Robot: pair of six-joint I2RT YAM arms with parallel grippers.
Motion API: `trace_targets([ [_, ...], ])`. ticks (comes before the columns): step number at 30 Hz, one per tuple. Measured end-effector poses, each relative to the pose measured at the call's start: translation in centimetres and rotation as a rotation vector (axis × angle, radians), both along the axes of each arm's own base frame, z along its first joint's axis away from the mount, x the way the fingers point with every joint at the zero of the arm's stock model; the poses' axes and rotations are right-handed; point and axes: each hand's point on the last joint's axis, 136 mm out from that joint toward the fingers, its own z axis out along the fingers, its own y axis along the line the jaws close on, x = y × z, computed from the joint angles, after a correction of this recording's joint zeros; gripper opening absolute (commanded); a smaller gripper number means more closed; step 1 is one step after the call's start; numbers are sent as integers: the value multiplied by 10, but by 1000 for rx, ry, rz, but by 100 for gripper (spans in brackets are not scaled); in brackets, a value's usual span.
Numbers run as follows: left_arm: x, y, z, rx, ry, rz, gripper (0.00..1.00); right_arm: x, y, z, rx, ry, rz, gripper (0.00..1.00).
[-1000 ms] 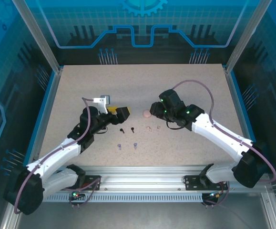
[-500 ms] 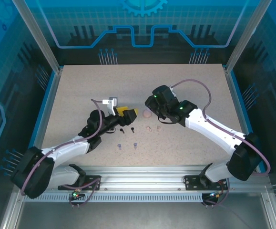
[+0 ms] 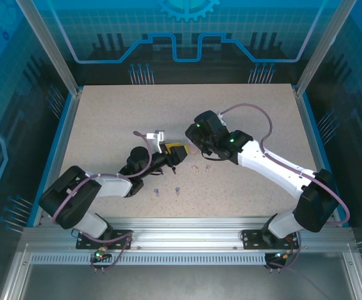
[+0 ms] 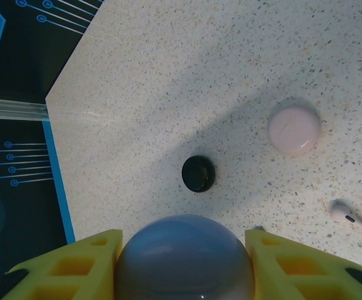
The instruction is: Insert the wireless bluetooth earbuds into the charging case
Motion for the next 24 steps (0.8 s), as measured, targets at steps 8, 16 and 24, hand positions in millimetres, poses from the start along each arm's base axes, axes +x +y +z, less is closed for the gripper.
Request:
trace_targets([
  [8, 1, -7, 5, -68, -27, -8, 72, 0, 3, -5, -9, 7, 4, 39],
  [16, 7, -13, 11, -94, -51, 3, 60, 0, 3, -7, -12, 10, 4, 39],
  [24, 10, -21, 13, -114, -53, -2, 48, 0, 3, -7, -12, 10, 4, 39],
])
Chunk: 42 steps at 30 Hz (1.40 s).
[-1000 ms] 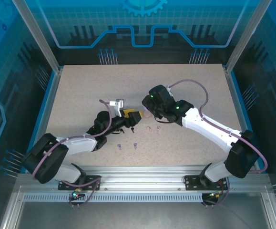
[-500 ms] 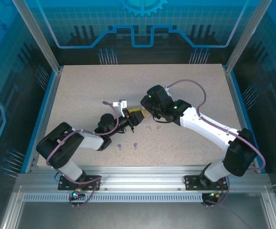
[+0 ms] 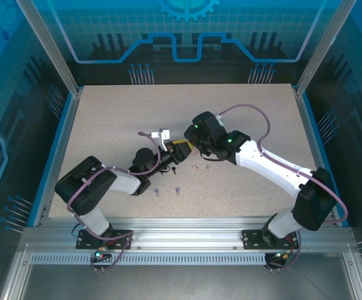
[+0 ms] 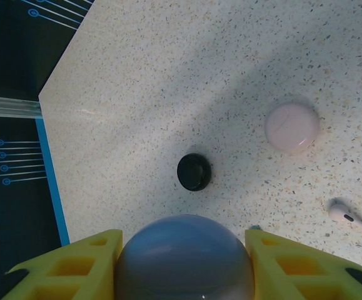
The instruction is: Insert the wireless bluetooth earbuds into the charging case
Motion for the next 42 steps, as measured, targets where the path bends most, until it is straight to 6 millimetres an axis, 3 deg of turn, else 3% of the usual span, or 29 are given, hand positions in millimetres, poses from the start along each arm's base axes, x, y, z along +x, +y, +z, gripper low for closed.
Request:
trace_targets([
  [4, 0, -1, 3, -9, -8, 3, 43, 0, 0, 0, 0, 0, 1, 39],
  [14, 0, -4, 10, -20, -30, 5, 17, 3, -1, 2, -2, -17, -13, 40],
  [16, 0, -4, 11, -19, -33, 8, 12, 4, -1, 3, -1, -21, -15, 47],
  [19, 0, -4, 12, -22, -35, 8, 4, 4, -1, 3, 1, -21, -14, 68],
  [21, 0, -4, 12, -22, -34, 10, 0, 4, 0, 4, 3, -25, -8, 75],
  [26, 1, -2, 10, -22, -29, 20, 0, 5, -4, 13, -2, -52, 2, 80],
  [31, -5, 5, 5, -4, -6, 22, 0, 9, -21, 38, -8, -121, 18, 82],
  [36, -10, 17, 23, 14, -22, 9, 0, 9, -42, 59, -54, -212, 86, 84],
  [42, -20, 28, 45, 110, -52, -45, 0, 3, -63, 45, -145, -272, 225, 84],
])
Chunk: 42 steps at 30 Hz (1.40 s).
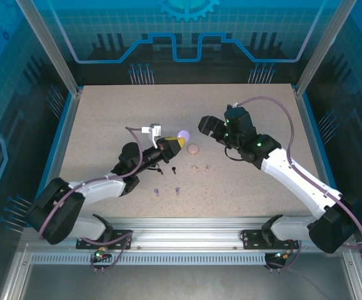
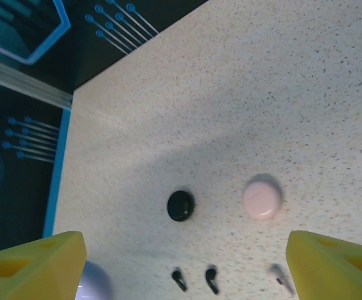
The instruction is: Insert the wireless bluetooth earbuds into the charging case
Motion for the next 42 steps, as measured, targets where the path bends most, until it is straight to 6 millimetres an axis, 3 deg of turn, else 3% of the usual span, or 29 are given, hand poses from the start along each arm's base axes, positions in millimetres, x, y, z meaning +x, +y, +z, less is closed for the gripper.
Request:
trace_targets([
  [7, -2, 2, 24, 123, -22, -61, 0, -24, 14, -13, -79, -136, 283, 83],
  [13, -1, 8, 12, 179, 37, -101, 0, -46, 22, 5, -83, -306, 445, 83],
  [18, -9, 2, 9, 186, 71, -180, 0, -54, 33, 11, -49, -369, 540, 79],
  [29, -21, -5, 13, 177, 85, -270, 0, -46, 50, -8, -30, -332, 602, 75],
  [36, -22, -6, 10, 181, 98, -277, 0, -36, 56, 5, -23, -361, 601, 72],
  [42, -22, -5, 9, 183, 106, -277, 0, -31, 62, -5, -28, -336, 608, 68],
])
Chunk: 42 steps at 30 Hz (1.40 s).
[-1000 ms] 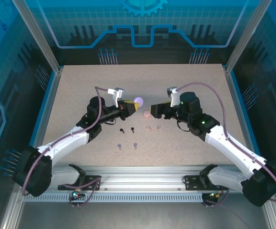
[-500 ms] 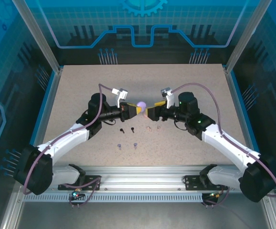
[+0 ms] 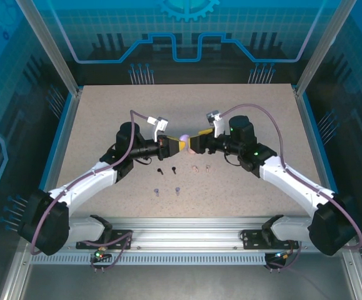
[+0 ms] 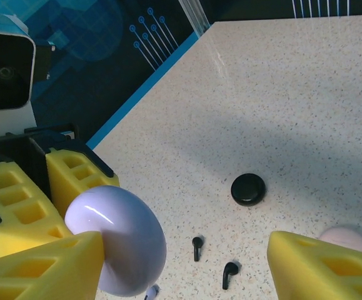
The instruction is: Insert the wireless bluetooth earbuds into the charging case
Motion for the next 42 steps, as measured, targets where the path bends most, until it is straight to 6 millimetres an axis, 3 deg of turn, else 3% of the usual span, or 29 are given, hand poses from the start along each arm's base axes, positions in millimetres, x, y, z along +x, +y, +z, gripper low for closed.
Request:
trace_targets([
  [8, 1, 1, -4, 8, 17, 5, 0, 4, -2, -4, -8, 8, -23, 60],
  [14, 0, 1, -4, 6, 18, -3, 0, 23, -27, -24, -25, 61, -142, 60],
  [18, -1, 0, -4, 5, 18, -7, 0, 20, -39, -37, -39, 100, -173, 61],
  [22, -1, 0, -4, 6, 17, -7, 0, 7, -41, -18, -8, 69, -149, 63],
  [25, -1, 0, -4, 6, 18, -7, 0, -4, -39, 3, 38, 25, -109, 66],
  [28, -1, 0, -4, 5, 18, -7, 0, -9, -34, 10, 60, 11, -78, 69],
  [34, 0, 0, -4, 5, 18, -7, 0, -19, -12, -1, 45, 44, -14, 71],
  [42, -1, 0, -2, 0, 11, -14, 0, -3, -6, -5, 126, 133, -92, 83],
])
